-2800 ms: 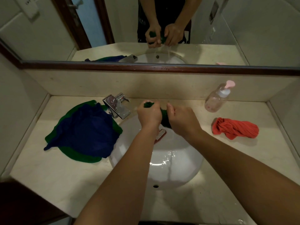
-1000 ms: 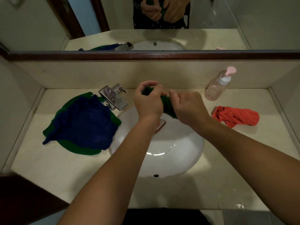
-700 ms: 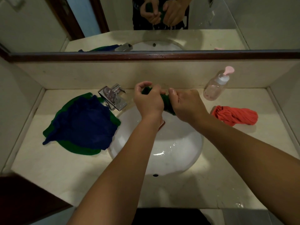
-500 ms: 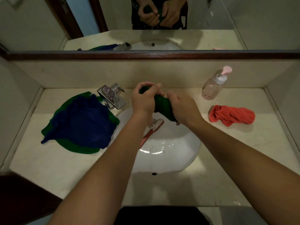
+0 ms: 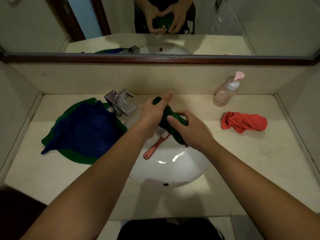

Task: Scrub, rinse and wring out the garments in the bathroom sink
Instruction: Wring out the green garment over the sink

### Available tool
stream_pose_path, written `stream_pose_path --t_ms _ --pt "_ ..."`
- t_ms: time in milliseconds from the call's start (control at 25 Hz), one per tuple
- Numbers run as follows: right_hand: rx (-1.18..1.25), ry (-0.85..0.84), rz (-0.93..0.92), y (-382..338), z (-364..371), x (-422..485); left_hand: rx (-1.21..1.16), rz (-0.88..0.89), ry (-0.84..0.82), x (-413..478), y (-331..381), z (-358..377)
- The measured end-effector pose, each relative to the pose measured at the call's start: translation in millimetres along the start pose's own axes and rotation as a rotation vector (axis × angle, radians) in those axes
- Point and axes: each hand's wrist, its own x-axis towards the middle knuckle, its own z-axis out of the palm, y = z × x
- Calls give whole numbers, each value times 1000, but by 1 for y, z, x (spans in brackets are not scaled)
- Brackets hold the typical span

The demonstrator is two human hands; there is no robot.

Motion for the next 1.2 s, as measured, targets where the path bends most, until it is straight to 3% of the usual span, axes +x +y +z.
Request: stream_pose_path --t_ms 80,240,360,560,640,800,960,1080,1200 --pt "138 -100 111 8 -5 0 98 -32 -220 0 1 -8" --pt "576 -318 197 26 -21 -5 61 -19 -557 9 10 -27" --pt "887 -493 282 32 -32 -5 76 97 -556 16 3 -6" --pt "1213 -826 371 50 -48 -7 -505 53 -562 14 -20 61" --pt "1295 -871 386 58 -60 -6 -551 105 -448 8 -14 74" --pt "1111 -721 333 41 -76 -7 -506 216 -282 -4 5 79" --pt "784 -314 320 19 -65 3 -258 407 -7 -3 8 78" --pt "394 -80 211 12 -46 10 -55 488 243 0 -2 72" --pt "211 32 46 7 -30 20 11 502 415 1 -7 64"
